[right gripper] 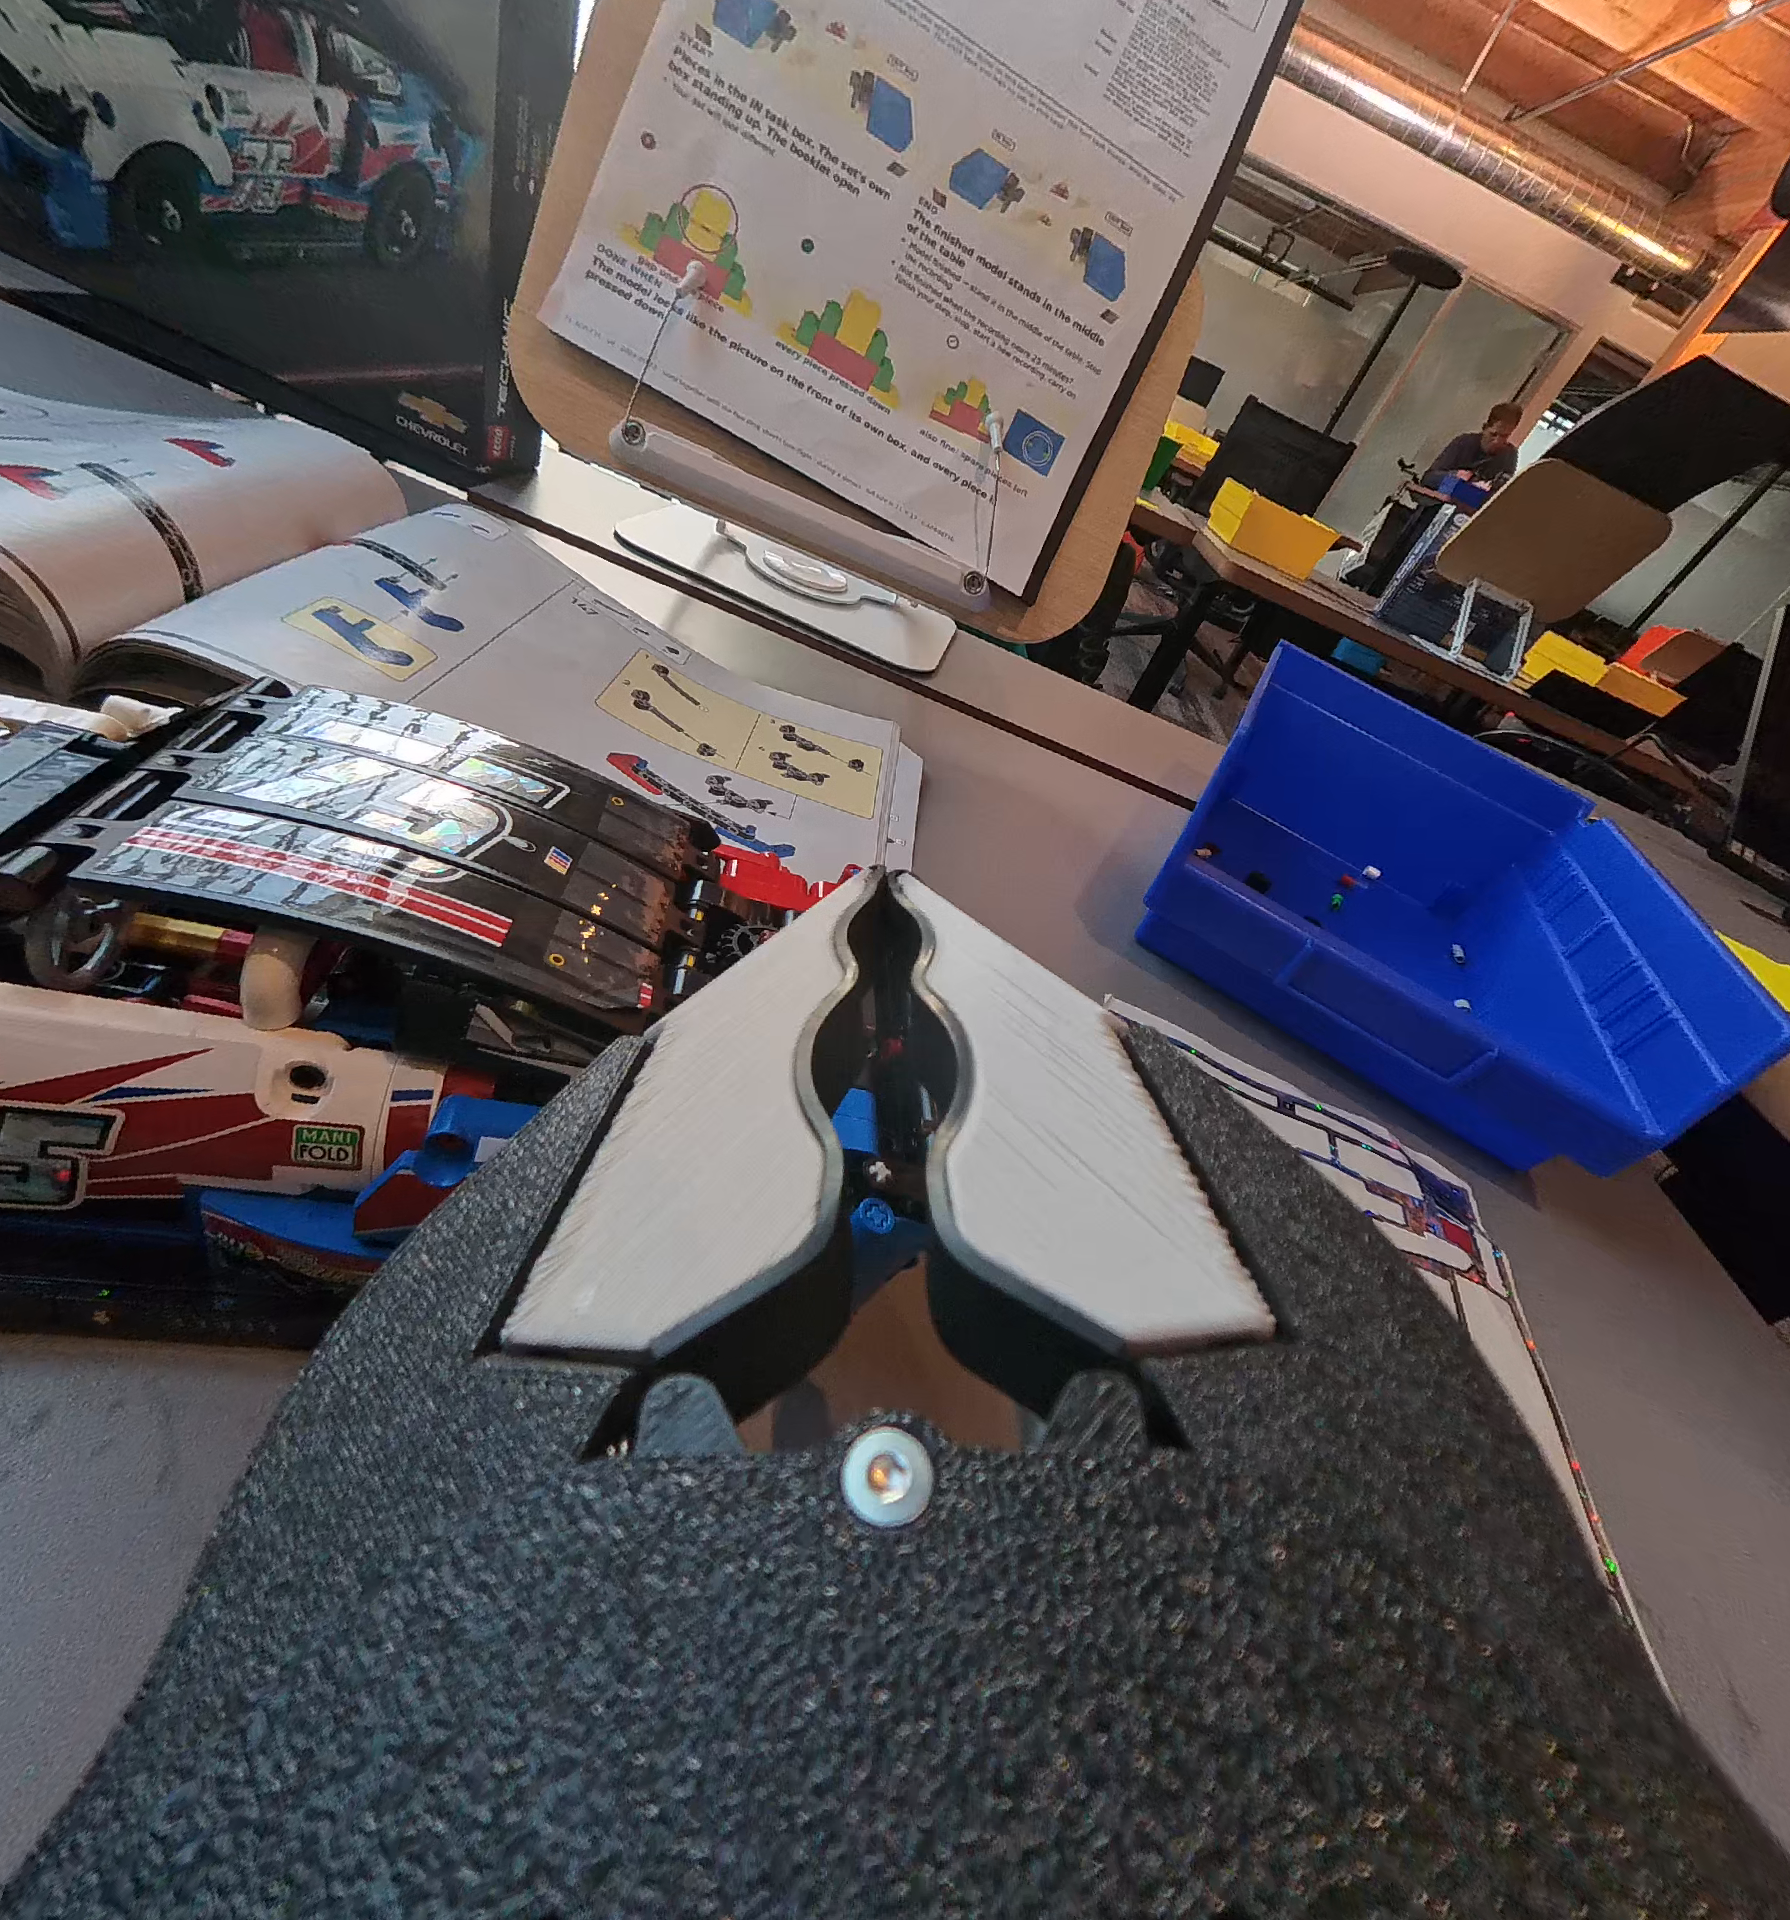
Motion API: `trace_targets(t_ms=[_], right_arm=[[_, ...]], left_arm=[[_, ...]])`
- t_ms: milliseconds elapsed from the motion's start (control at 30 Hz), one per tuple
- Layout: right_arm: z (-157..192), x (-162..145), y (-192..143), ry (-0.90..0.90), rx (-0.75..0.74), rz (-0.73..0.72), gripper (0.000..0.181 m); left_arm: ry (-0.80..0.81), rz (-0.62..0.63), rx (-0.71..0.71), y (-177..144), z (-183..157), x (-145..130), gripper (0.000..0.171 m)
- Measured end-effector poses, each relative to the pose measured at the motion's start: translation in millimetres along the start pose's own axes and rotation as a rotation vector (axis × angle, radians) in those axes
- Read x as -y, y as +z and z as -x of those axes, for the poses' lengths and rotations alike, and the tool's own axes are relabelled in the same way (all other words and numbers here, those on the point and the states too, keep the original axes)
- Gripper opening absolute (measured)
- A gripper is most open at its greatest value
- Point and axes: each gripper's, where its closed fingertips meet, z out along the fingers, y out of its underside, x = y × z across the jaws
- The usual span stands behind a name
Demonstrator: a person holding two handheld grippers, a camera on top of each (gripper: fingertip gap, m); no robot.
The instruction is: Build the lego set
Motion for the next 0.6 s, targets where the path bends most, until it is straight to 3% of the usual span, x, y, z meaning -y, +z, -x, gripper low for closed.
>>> trace_targets(t_ms=[267, 433, 600], right_arm=[[0.7, -0.3, 0.4, -0.002, 0.004, 0.003, 0.0], [1.4, -0.4, 0.5, -0.004, 0.006, 0.004, 0.0], [1.1, 0.0, 0.2, -0.001, 0.007, 0.001, 0.0]], left_arm=[[-0.015, -0.024, -0.014, -9.3, 1.7, 3.1, 0.0], [-0.057, -0.066, -0.033, -9.2, -0.2, 14.4, 0.016], [0.027, -0.044, 0.023, -2.6, 3.5, 15.9, 0.017]])
